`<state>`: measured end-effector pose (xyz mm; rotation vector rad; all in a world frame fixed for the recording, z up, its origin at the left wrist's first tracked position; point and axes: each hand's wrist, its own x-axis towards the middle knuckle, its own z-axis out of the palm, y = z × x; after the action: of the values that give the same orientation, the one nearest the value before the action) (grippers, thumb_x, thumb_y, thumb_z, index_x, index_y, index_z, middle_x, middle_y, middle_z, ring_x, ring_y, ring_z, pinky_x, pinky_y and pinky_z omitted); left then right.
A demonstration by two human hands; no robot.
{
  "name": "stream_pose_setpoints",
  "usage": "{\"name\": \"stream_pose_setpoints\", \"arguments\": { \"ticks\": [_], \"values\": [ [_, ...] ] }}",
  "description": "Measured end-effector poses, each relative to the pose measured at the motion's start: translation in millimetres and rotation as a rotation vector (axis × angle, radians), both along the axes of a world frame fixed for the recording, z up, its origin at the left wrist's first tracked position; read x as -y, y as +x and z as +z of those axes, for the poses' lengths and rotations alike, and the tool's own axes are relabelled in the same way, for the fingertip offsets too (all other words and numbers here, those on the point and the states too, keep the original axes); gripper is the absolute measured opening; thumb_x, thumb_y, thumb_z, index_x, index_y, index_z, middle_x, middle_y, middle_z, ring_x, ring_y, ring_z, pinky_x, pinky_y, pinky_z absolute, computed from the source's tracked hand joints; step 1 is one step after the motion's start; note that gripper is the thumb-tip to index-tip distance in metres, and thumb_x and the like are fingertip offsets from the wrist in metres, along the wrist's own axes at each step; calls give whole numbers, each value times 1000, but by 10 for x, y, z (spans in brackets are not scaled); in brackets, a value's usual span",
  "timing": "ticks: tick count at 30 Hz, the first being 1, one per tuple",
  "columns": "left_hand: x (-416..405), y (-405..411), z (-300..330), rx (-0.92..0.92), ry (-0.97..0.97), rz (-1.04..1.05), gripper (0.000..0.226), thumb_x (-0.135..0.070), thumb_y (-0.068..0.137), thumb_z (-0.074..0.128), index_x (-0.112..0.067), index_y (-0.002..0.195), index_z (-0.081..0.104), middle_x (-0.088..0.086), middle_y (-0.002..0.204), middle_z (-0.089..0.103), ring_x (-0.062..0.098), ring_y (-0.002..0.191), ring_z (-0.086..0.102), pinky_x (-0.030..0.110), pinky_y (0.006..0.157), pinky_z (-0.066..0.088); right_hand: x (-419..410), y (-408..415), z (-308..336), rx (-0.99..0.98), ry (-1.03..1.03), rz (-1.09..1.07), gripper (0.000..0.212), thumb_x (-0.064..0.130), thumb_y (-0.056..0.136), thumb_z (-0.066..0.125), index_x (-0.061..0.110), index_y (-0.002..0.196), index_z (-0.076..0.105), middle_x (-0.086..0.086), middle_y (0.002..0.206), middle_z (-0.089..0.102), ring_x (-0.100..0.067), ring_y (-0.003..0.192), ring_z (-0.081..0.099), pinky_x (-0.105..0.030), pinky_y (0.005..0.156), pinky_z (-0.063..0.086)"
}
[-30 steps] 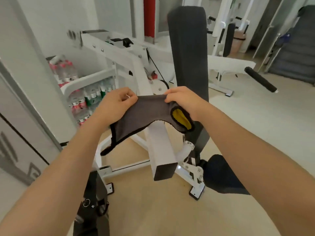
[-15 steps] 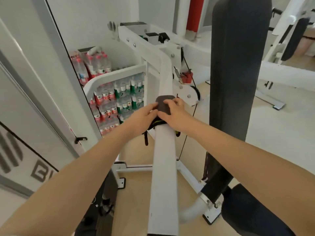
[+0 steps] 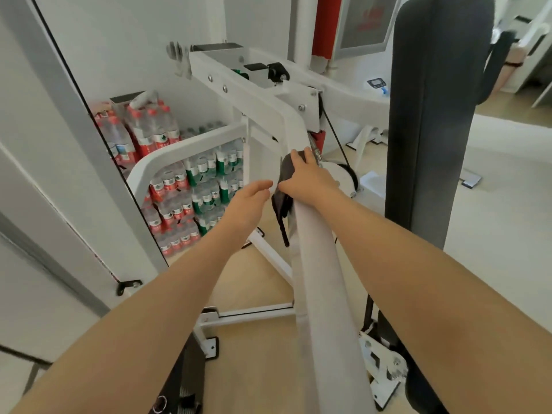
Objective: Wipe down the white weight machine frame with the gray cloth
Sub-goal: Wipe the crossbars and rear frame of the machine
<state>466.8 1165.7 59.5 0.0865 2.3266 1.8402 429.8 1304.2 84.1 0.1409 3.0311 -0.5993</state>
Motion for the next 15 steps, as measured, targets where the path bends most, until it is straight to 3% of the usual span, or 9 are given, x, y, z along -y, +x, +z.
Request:
{"name": "stream_pose_setpoints", "arguments": {
  "ticks": [6,8,10,13,15],
  "values": [
    [157,-201,-170,-34,1,-6,25,-15,94,42,-29,104,60,-13,101,58,5,90,53,20,80,44,-17,-4,125,98,-28,-5,76,29,88,45,30,149,-1,-10,154,-21,-42,126,37,-37,92,38],
    [165,-216,-190,-39,41,-15,25,-14,94,43,-30,99,60,-15,99,57,5,94,54,19,79,45,0,219,100,127,28,24,83,33,85,50,31,148,-5,-12,152,-24,-42,123,40,-35,87,39],
    [143,-215,-193,-43,91,-19,26,-12,93,42,-32,96,60,-15,100,57,5,98,55,21,80,45,50,480,16,165,122,55,90,36,79,56,37,146,-4,-10,152,-26,-43,128,31,-38,87,38],
    [77,-195,-145,-68,124,-52,27,-12,94,41,-27,108,59,-15,106,57,6,103,53,23,86,43,101,653,-31,154,185,68,93,34,74,59,43,144,-1,-9,152,-24,-44,128,26,-38,82,36],
    [31,-196,-89,-94,109,-105,31,-15,96,38,-26,119,56,-13,114,55,4,106,52,23,89,41,83,574,16,153,107,25,102,32,75,61,39,144,-13,-8,154,-21,-42,129,29,-39,89,40]
  ]
}}
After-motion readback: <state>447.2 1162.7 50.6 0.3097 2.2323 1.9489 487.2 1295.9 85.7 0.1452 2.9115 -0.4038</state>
